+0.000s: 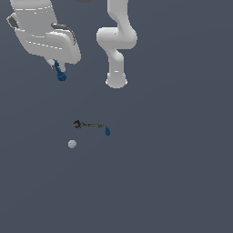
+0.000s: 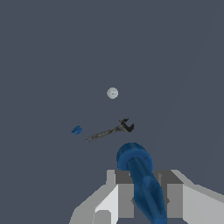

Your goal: Pick up a designated object from a clutter of objects.

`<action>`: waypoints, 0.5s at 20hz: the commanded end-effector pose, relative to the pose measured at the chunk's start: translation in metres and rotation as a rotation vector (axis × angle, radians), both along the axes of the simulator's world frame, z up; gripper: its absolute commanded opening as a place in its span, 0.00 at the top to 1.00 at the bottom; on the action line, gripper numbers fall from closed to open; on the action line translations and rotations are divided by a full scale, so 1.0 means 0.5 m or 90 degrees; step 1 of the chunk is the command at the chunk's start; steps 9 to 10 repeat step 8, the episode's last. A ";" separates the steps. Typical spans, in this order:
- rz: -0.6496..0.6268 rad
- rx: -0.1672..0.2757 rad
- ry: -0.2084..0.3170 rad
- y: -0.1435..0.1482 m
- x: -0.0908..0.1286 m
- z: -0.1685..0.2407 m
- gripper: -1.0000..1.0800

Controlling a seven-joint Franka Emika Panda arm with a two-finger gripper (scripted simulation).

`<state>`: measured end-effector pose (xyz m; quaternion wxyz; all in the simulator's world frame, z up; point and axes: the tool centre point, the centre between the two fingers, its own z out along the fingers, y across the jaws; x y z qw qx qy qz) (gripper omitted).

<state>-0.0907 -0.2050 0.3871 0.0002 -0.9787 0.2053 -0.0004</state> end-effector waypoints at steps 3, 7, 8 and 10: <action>0.001 0.000 0.001 -0.015 0.004 0.026 1.00; 0.001 0.000 0.001 -0.020 0.007 0.033 1.00; 0.001 0.000 0.001 -0.020 0.007 0.034 1.00; 0.001 0.000 0.001 -0.020 0.007 0.034 1.00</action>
